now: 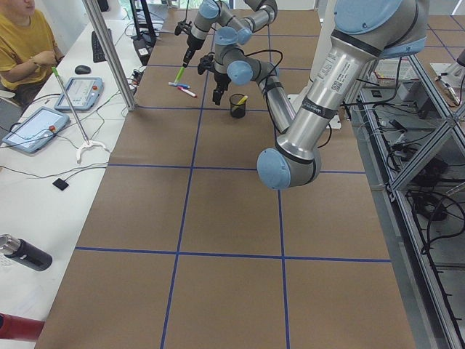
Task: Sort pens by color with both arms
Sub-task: 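Lower the lime-green highlighter beside the red-capped marker and release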
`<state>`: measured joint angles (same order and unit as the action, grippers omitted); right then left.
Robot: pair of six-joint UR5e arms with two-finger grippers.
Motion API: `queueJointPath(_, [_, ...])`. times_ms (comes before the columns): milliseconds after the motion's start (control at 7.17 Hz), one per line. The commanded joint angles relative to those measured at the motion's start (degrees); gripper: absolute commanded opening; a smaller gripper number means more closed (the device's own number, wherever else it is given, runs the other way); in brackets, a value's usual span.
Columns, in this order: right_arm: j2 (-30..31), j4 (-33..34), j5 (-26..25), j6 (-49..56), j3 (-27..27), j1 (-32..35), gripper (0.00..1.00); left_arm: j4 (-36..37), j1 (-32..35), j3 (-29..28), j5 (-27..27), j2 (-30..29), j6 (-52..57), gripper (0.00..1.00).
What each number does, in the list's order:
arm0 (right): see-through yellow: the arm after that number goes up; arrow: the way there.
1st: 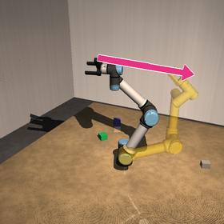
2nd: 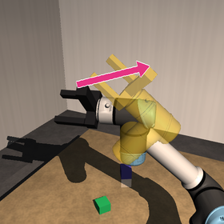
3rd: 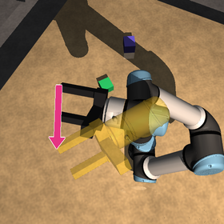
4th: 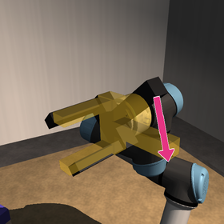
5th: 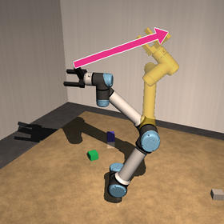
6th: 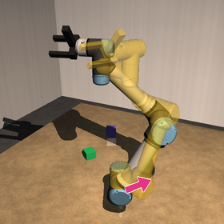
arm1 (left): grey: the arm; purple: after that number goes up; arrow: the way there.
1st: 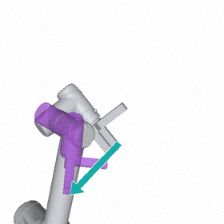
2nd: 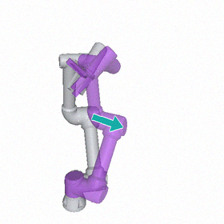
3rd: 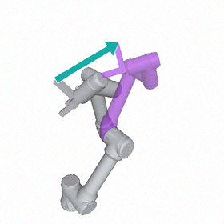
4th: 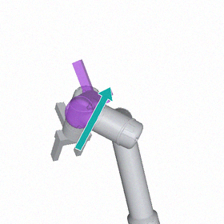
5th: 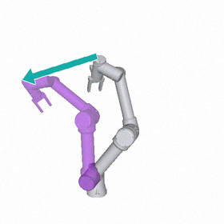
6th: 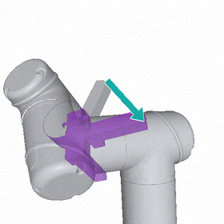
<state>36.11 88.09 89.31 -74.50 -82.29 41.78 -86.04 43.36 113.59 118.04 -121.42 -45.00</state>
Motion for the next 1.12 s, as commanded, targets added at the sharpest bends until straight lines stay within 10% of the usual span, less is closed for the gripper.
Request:
queueJointPath(0, [-6.8, -0.2, -12.8, -8.1, 12.7, -2.6, 0.0, 0.0, 0.0, 0.0, 0.0, 0.0, 0.0, 1.0])
queueJointPath(418, [-7.6, -9.5, -23.5, -14.3, 23.3, -6.6, 0.07, -0.1, -0.1, 0.0, 0.0, 0.0, 0.0, 1.0])
queueJointPath(976, [-7.0, -10.0, -23.2, -13.9, 23.1, -7.7, 0.99, -0.1, -0.1, 0.0, 0.0, 0.0, 0.0, 1.0])
